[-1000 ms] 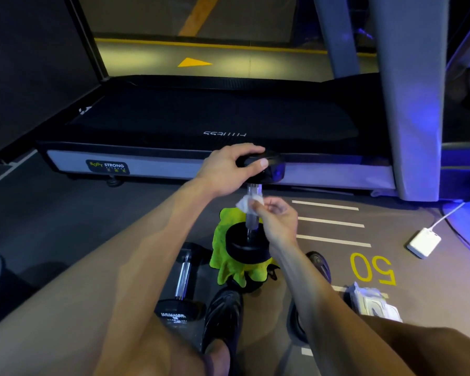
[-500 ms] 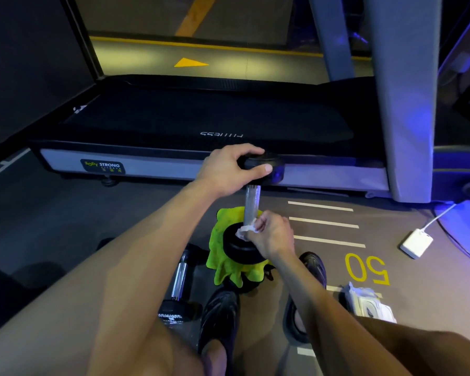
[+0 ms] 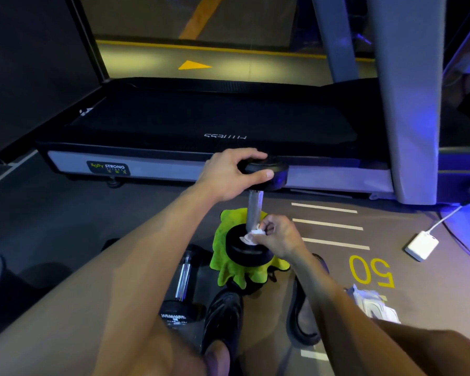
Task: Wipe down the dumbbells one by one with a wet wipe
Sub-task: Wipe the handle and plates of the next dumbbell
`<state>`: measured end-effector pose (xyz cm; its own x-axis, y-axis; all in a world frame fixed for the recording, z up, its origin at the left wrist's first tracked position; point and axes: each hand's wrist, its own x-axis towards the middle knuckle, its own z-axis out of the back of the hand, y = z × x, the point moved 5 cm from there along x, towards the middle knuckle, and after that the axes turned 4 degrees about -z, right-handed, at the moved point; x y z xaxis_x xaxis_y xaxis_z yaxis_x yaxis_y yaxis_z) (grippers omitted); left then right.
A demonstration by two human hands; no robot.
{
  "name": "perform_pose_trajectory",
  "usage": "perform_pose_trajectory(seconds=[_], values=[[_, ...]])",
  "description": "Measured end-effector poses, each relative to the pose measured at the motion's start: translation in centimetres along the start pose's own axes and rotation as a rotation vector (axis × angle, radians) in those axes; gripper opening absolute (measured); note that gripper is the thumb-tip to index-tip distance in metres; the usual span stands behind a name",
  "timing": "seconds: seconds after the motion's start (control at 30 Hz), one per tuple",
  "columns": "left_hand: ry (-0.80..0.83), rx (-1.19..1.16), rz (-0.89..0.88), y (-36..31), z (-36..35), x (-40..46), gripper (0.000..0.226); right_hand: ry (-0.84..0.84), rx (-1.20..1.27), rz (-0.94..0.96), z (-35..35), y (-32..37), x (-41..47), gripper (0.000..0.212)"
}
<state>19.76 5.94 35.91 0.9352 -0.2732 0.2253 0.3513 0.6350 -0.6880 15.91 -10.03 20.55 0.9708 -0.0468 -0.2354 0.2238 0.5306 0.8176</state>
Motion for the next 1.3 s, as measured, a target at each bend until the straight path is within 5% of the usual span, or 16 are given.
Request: perform_pose_trajectory(seconds=[0.13, 0.27, 0.43, 0.57, 0.73, 0.93, 1.1, 1.3], values=[[0.03, -0.036, -0.02, 0.1, 0.0, -0.1, 0.048, -0.28, -0.088, -0.009, -1.2, 0.6, -2.0, 0.047], [0.053, -0.067, -0.034, 0.5, 0.0, -0.1, 0.046, -0.131, 0.049, 0.04, -0.6, -0.6, -1.1, 0.036], [0.063, -0.093, -0.04, 0.8, -0.4, 0.4, 0.066, 0.022, 0.188, -0.145, 0.4, -1.4, 0.7, 0.03], [0.056, -0.115, -0.042, 1.2, -0.6, 0.4, 0.069, -0.103, 0.254, -0.238, 1.2, -0.1, 1.1, 0.013], [0.04, -0.099, -0.025, 1.8, 0.0, 0.4, 0.069, -0.209, 0.687, -0.066, 1.4, 3.7, 0.8, 0.013], [0.023, -0.142, -0.019, 2.3, 0.4, 0.2, 0.067, -0.135, 0.312, -0.063, -0.5, 1.2, -1.1, 0.021], [0.039, -0.154, -0.023, 2.4, 0.4, -0.1, 0.072, -0.319, 0.503, 0.047, 1.4, 4.9, 0.0, 0.012], [0.037, -0.166, -0.015, 2.5, 0.6, 0.0, 0.049, -0.185, 0.447, 0.042, -0.5, 2.3, -1.0, 0.028]])
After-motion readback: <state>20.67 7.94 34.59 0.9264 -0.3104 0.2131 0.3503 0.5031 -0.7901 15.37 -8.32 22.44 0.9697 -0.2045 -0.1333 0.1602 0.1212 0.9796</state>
